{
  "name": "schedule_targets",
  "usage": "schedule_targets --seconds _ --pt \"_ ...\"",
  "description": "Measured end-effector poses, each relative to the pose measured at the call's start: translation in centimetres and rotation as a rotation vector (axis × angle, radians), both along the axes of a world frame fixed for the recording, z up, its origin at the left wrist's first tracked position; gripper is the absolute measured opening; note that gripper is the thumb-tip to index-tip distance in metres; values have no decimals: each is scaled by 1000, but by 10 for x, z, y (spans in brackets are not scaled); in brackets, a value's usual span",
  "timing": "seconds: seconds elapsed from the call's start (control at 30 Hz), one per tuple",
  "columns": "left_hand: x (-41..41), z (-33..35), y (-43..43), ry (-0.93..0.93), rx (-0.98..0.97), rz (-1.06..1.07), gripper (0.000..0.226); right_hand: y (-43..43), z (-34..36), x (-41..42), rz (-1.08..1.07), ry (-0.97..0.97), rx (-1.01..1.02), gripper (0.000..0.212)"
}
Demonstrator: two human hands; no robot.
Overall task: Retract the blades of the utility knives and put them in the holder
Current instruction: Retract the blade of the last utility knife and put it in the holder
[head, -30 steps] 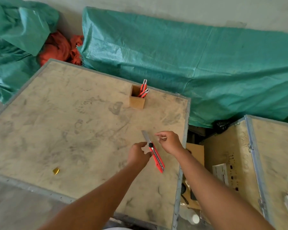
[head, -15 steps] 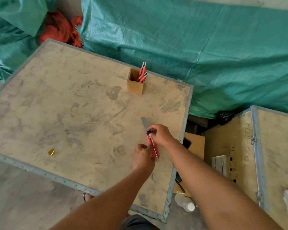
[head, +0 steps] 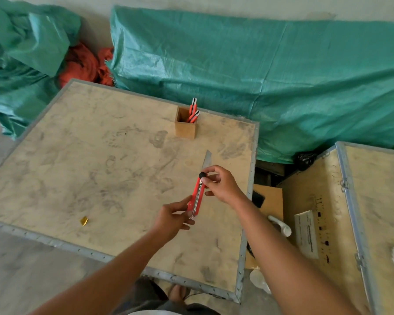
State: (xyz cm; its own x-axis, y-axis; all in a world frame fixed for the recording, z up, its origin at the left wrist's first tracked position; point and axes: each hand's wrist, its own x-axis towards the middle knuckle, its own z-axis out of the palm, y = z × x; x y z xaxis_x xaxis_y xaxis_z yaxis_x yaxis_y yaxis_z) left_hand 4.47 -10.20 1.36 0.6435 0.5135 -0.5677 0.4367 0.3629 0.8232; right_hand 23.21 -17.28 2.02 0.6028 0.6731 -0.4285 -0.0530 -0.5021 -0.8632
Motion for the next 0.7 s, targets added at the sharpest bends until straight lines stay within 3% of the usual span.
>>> schedule_targets --seconds 0.2,0.4,0.7 --pt "-36 46 42 -134 -12 26 40 25 49 -32 -15 -46 151 20" --pt "-54 76 82 -215 -1 28 35 45 80 -76 118 -138 99 22" --pt "-66 99 110 -328 13 -47 33 54 110 -111 136 -246 125 28"
